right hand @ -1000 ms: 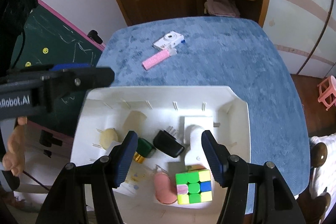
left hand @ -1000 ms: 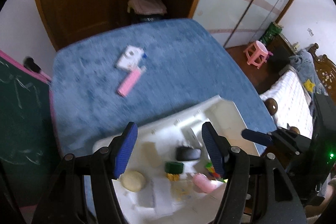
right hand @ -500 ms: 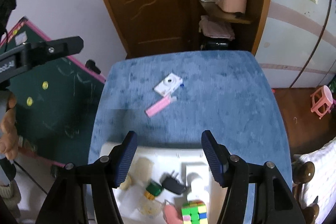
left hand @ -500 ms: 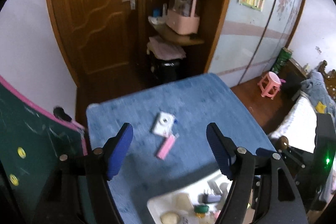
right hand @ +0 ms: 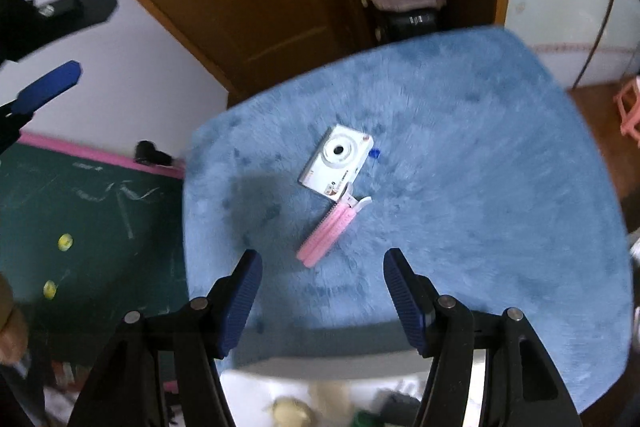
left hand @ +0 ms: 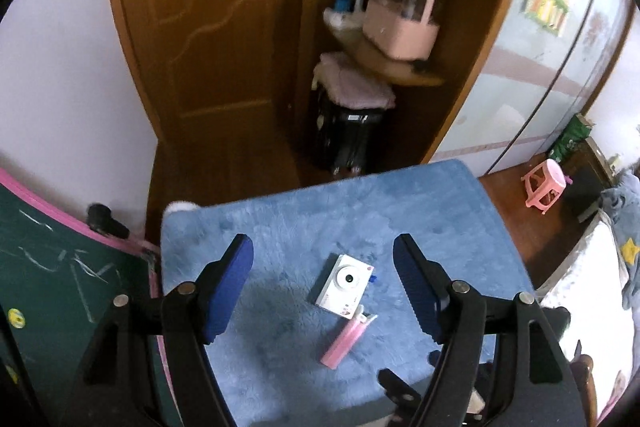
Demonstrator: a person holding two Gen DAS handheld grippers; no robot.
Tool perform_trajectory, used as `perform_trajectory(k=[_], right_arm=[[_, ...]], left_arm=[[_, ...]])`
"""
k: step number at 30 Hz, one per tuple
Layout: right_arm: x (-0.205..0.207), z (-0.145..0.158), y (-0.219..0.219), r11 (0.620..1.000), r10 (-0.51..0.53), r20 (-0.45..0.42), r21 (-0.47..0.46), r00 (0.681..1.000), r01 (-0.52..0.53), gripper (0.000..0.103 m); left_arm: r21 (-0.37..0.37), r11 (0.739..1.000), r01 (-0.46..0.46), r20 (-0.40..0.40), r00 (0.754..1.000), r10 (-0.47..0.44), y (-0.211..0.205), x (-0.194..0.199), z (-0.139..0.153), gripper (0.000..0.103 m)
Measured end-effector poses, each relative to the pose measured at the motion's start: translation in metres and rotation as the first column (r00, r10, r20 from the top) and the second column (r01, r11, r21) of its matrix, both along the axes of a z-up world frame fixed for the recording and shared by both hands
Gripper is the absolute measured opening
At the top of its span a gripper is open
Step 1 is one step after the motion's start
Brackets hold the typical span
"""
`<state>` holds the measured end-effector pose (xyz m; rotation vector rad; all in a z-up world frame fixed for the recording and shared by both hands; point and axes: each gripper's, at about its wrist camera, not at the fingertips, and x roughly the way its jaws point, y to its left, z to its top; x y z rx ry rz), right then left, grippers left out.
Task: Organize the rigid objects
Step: 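Lift both open grippers from the tray toward the white lens device and pink stick, then grasp the white lens device with the left gripper while the right grasps the pink stick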
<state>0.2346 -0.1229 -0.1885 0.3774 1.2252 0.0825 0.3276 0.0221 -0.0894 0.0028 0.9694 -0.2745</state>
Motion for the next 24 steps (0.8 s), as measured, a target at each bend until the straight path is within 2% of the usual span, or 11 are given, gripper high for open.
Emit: perform_trajectory(k=[5,11,17,20,24], right_arm=[[0.032,-0.062,0.006,0.997,-0.074,-0.084,0.023,0.994,0.076,0.064],[0.055,-0.113,0.024,0.995,-0.1,-0.167,0.006,0.981,0.103,0.058],[0.057,-0.135,0.048,0.995,-0.089,-0.205,-0.069,0.975,0.077,0.052],[0.058,-0.134,0.054,0.992,-0.078,-0.205,-0.108,0.976,0.057,0.043],[0.055,-0.135,0.048,0.994,-0.087,-0.214,-0.076,0.973,0.072,0.035]], left_arm=[[0.034,0.999,-0.024,-0.083,0.996,0.027,0.0,0.028,-0.047,0.076],[0.074,0.997,-0.023,-0.13,0.991,0.033,-0.004,0.045,-0.085,0.076],[0.078,0.997,0.008,-0.152,0.988,0.004,-0.013,0.052,-0.104,0.076],[0.069,0.998,0.007,-0.168,0.986,0.005,-0.014,0.056,-0.113,0.076],[0.057,0.998,-0.002,-0.195,0.981,0.013,-0.017,0.062,-0.126,0.076]])
